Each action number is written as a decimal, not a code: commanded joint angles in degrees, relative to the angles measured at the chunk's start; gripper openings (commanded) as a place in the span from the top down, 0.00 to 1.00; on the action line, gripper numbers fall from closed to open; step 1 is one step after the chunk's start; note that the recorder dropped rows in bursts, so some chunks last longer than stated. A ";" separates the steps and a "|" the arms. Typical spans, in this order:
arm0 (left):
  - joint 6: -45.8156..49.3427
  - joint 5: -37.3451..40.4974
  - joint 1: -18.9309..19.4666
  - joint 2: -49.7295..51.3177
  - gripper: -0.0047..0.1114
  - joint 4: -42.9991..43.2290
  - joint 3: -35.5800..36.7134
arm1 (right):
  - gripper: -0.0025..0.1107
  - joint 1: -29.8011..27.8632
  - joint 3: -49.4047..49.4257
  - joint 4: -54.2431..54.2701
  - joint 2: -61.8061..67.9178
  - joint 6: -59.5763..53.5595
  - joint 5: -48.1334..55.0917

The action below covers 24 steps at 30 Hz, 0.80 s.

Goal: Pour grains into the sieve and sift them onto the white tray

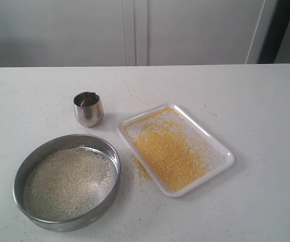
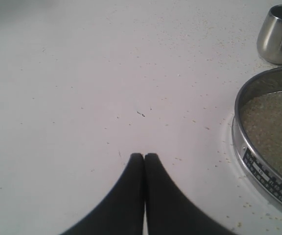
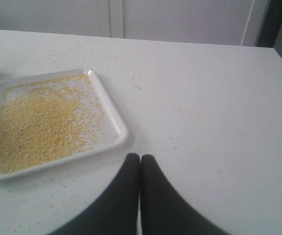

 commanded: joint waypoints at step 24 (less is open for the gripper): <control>0.00 0.24 -2.06 -0.29 0.96 -0.66 0.25 | 0.98 0.08 0.24 -0.51 -0.38 0.08 -0.16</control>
